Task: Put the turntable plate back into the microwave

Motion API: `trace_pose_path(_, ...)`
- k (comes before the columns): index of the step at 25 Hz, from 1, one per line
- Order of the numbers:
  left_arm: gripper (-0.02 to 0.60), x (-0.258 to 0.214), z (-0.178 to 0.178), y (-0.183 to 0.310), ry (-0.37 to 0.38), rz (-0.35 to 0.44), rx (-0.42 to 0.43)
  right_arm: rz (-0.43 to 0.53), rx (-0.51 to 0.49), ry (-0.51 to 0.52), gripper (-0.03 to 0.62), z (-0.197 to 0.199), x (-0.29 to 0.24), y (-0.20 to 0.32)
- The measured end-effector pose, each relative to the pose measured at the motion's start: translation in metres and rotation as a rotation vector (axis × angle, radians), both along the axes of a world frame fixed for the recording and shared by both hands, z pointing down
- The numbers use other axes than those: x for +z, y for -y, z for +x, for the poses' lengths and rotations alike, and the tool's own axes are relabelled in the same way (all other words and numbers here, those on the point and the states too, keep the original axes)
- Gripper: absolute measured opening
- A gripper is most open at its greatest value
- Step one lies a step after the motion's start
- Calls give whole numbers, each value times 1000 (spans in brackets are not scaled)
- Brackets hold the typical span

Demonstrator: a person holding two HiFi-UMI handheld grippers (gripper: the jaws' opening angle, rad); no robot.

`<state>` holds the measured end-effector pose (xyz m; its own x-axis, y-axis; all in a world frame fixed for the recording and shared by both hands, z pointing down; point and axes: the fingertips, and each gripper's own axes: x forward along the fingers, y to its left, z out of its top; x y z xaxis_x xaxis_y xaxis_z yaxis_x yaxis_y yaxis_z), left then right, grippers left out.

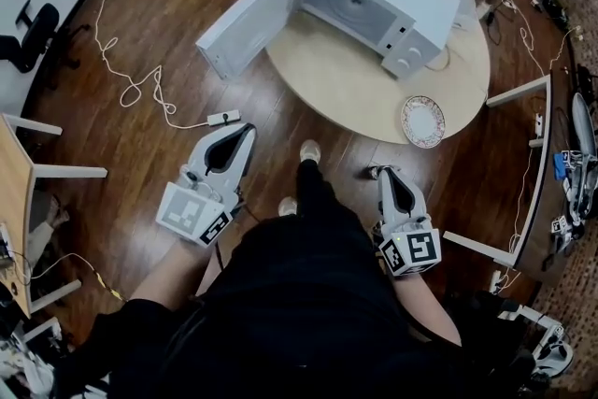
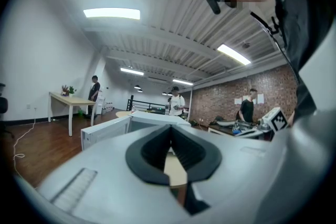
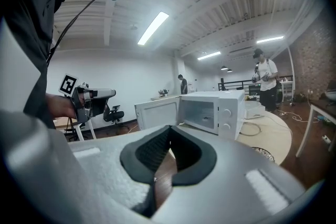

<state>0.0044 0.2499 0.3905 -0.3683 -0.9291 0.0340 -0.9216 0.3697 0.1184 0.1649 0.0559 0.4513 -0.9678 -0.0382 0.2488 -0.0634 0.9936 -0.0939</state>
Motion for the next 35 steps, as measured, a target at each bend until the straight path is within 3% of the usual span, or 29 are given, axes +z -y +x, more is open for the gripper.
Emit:
trace_pose_path(5,6,5,-6,4,-16,-19,3,-12,-24,10,2,-15,5,0)
trace_pose_path(17,6,4,-60,35,-23,-60,9,-54,-50,4,2,-79,17,21)
trace_pose_path(23,6,-9,-96,72,-34,-60,13,-70,-55,1,2,-118,16,49)
trace_pose_path(27,6,-12,-121,97,-2,-89,31,-85,-58,8,2,-144,15,67)
trace_pose_path(35,6,-27,-157,159,-25,-110,71,-105,-15,-1,2,-167,24,104)
